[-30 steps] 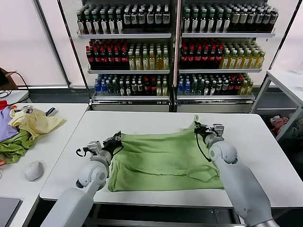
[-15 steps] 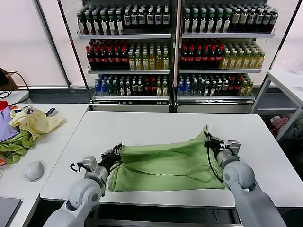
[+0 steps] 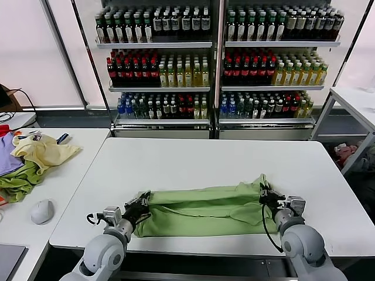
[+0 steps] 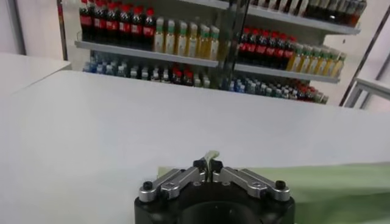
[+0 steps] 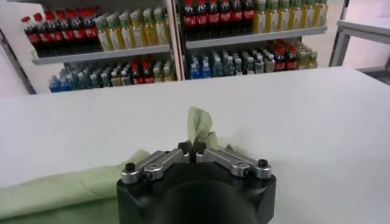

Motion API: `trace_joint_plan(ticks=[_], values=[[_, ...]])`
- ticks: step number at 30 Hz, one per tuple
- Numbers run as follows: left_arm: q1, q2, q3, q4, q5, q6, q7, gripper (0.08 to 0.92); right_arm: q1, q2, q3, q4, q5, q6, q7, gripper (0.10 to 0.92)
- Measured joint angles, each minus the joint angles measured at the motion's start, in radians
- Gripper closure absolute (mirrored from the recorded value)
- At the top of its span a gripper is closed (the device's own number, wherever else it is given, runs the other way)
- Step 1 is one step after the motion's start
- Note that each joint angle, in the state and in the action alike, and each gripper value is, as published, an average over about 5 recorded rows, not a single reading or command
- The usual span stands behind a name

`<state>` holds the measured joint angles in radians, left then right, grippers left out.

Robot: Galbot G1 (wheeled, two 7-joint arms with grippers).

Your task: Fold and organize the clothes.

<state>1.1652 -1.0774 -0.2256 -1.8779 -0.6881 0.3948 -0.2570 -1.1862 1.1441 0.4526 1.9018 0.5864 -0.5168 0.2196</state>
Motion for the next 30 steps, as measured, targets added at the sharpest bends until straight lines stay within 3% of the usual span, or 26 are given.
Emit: trace_joint_plan(ticks=[4, 11, 24, 27, 30], values=[[0.014, -0.007, -0.008, -0.013, 0.024, -0.001, 0.003, 0.825, -0.017, 0.008, 0.002, 0.018, -0.024, -0.003, -0.001, 0.797], [0.053, -0.035, -0.026, -0.053, 0.09, -0.022, -0.018, 0.626, -0.054, 0.013, 0.019, 0.058, -0.062, 0.008, -0.005, 0.615], [0.096, -0.161, -0.005, -0.036, 0.269, 0.015, -0.129, 0.26, -0.1, 0.008, 0.033, 0.098, -0.091, 0.02, -0.009, 0.246], [0.107, -0.189, 0.0, -0.026, 0.307, 0.031, -0.153, 0.265, -0.104, 0.007, 0.036, 0.102, -0.092, 0.022, -0.009, 0.21], [0.121, -0.21, 0.003, -0.024, 0.337, 0.042, -0.168, 0.346, -0.107, 0.008, 0.037, 0.104, -0.092, 0.023, -0.009, 0.203]])
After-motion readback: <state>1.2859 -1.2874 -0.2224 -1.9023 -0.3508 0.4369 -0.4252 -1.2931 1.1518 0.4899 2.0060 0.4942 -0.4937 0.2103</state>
